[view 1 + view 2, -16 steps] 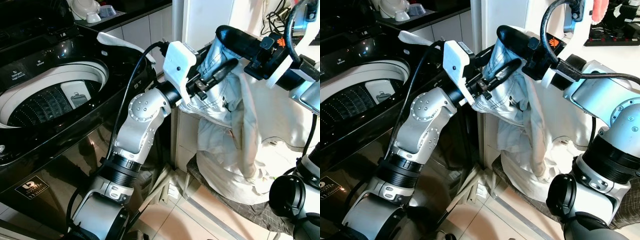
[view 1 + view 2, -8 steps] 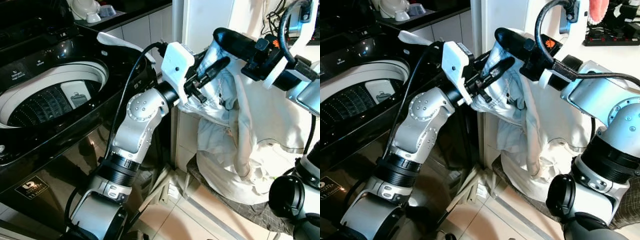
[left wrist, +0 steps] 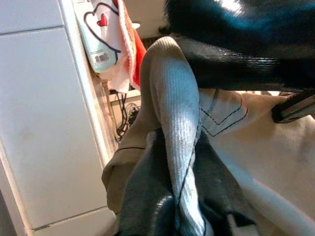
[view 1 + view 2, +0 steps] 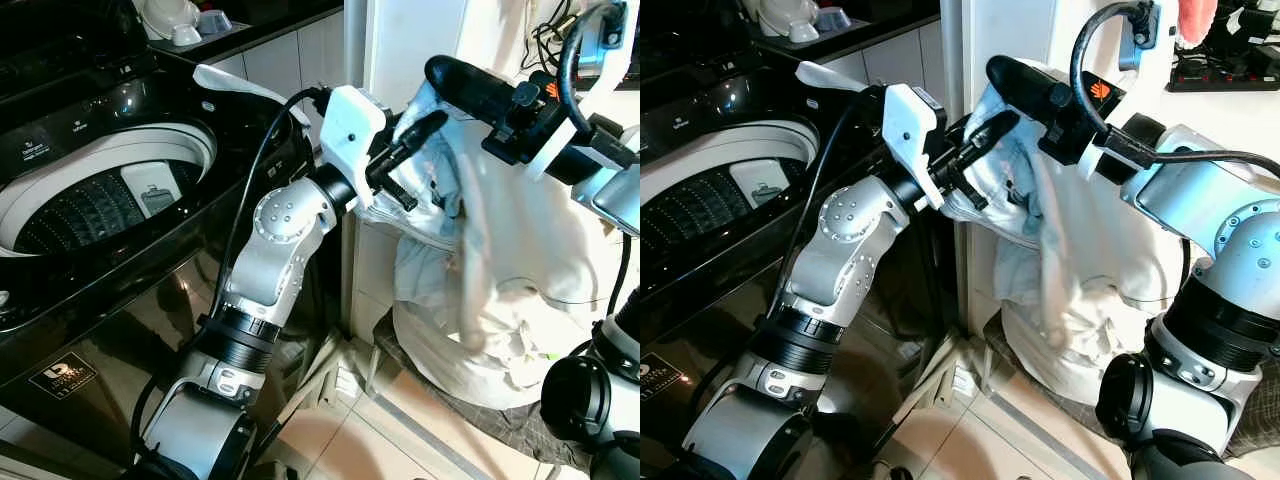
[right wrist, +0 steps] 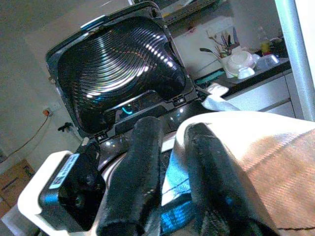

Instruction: Clothes washing

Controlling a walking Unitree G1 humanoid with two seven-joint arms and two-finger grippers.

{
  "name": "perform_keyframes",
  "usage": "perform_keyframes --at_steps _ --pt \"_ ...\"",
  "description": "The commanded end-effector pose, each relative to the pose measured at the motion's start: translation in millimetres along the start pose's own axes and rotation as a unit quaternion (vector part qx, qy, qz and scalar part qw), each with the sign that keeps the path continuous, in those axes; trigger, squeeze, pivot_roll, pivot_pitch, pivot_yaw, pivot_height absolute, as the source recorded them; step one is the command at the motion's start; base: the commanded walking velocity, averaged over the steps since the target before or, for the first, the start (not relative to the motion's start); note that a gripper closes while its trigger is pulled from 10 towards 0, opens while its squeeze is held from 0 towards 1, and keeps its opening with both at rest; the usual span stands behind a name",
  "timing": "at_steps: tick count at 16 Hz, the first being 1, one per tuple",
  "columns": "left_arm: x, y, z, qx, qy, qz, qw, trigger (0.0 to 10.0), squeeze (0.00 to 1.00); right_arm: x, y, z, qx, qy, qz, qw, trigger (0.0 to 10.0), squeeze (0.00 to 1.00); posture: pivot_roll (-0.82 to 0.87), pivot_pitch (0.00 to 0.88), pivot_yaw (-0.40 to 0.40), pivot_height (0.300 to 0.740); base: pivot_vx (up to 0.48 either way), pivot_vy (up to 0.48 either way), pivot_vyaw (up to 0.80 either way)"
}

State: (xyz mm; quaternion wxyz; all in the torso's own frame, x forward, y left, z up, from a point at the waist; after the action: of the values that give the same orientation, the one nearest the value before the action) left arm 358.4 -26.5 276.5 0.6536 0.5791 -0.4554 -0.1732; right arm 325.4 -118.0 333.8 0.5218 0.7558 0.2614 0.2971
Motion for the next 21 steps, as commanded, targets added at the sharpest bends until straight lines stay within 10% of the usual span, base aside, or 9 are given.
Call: perform_keyframes --at_steps 1,4,5,8,11,14,16,20,21 --pt "2.3 6 -9.5 0.003 0.014 0.004 1.0 0.0 0.0 -1.1 10 -12.5 -0.018 0.028 0.02 0.999 10.0 1.0 -0.09 0.0 0.085 0.74 0.0 0.0 0.0" --pt "0.4 10 -31.6 0.021 0.055 0.001 0.998 0.0 0.0 -4.6 18 -21.4 -0.049 0.042 0.039 0.997 10.0 1.0 -0.09 0.0 0.088 0.74 0.0 0.0 0.0" --pt "-1.4 19 -53.1 0.056 0.09 -0.002 0.994 0.0 0.0 -6.0 25 -28.7 -0.067 0.054 0.056 0.995 10.0 0.0 -0.09 0.0 0.088 0.74 0.0 0.0 0.0" --pt "-10.7 86 -135.2 0.2 0.23 0.009 0.952 0.0 0.0 -7.6 30 -44.7 -0.091 0.088 0.069 0.99 10.0 0.0 -0.08 0.0 0.083 0.74 0.0 0.0 0.0" --pt "-29.6 178 -181.9 0.348 0.355 0.055 0.866 0.0 0.0 -4.1 20 -42.7 -0.098 0.083 0.052 0.99 10.0 0.0 -0.07 0.0 0.081 0.74 0.0 0.0 0.0" --pt "-49.7 267 -189.0 0.587 0.444 0.062 0.674 0.0 0.0 -0.4 9 -38.5 -0.112 0.067 0.035 0.991 10.0 0.0 -0.07 0.0 0.095 0.74 0.0 0.0 0.0" --pt "-61.9 253 -205.1 0.614 0.467 0.019 0.636 0.0 0.0 0.1 2 -36.8 -0.115 0.062 0.025 0.991 10.0 0.0 -0.07 0.0 0.096 0.74 0.0 0.0 0.0" --pt "-81.5 151 -238.2 0.559 0.461 -0.138 0.675 0.0 0.0 6.8 -22 -36.9 -0.118 0.058 -0.01 0.991 10.0 0.0 -0.07 0.0 0.085 0.74 0.0 0.0 0.0" --pt "-88.4 119 -242.4 0.527 0.453 -0.182 0.696 4.9 0.0 8.7 -29 -36.2 -0.119 0.054 -0.021 0.991 10.0 0.0 -0.07 0.0 0.086 0.74 0.0 0.0 0.0"
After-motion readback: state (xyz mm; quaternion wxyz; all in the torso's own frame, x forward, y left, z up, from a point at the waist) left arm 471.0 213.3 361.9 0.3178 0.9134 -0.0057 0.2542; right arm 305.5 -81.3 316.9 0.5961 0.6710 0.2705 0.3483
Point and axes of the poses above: a point about 5 cm out from each wrist's last joint towards the gripper, its own x axis pointing out of the wrist towards the gripper, its own y axis along the axis of the wrist's last joint, z = x × y, the point moved 6 cm from there along x, pointing out of the wrist towards the gripper, and after that the axes turned 7 degrees about -x, right-handed, at the moved point
